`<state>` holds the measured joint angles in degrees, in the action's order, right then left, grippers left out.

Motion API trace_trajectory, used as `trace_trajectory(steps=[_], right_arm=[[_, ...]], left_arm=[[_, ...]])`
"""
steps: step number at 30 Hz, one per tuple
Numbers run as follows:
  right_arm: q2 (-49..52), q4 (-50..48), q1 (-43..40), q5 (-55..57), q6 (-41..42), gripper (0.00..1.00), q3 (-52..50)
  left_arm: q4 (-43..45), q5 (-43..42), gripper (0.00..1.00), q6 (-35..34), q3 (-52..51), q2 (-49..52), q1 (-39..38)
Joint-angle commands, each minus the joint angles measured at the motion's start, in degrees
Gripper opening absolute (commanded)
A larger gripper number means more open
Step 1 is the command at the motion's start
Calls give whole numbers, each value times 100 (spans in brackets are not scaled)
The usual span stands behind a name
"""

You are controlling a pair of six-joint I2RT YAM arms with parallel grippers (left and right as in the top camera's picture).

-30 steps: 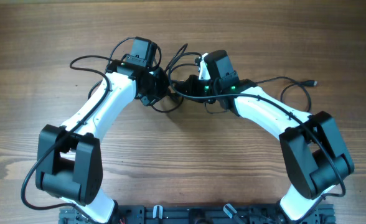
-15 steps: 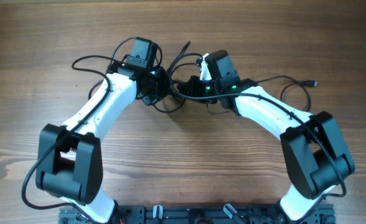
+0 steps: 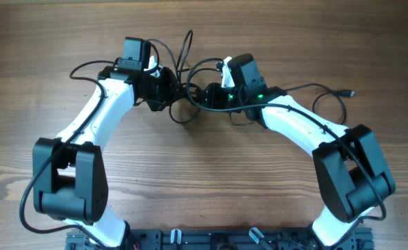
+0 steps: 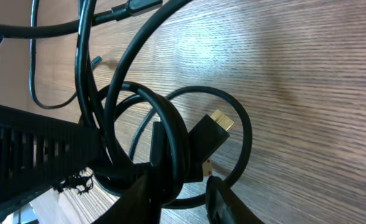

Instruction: Untangle cables

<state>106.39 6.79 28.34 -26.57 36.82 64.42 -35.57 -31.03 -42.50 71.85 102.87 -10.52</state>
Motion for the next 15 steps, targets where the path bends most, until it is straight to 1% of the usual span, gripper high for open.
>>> trace_trajectory(steps=[1, 3, 7, 8, 9, 10, 12, 15], right_arm=[[33, -234, 24, -44, 133, 28, -107], [33, -234, 24, -44, 125, 21, -107], [33, -46, 7, 170, 68, 20, -107], [33, -15, 0, 273, 68, 18, -107], [33, 9, -22, 378, 66, 7, -107], [33, 7, -31, 404, 63, 4, -107], [33, 4, -35, 433, 22, 4, -107], [33, 2, -44, 433, -442, 4, -107]], left_arm=[[-72, -282, 4, 636, 151, -76, 0], [-109, -302, 4, 844, 151, -76, 4], [-133, -308, 4, 1471, 151, -76, 4], [-144, -310, 4, 1650, 151, -76, 4], [-164, -313, 4, 1897, 151, -76, 4], [-175, -326, 4, 2046, 151, -76, 4], [-210, -372, 4, 2369, 151, -76, 4], [-295, -538, 4, 2892, 151, -76, 17]])
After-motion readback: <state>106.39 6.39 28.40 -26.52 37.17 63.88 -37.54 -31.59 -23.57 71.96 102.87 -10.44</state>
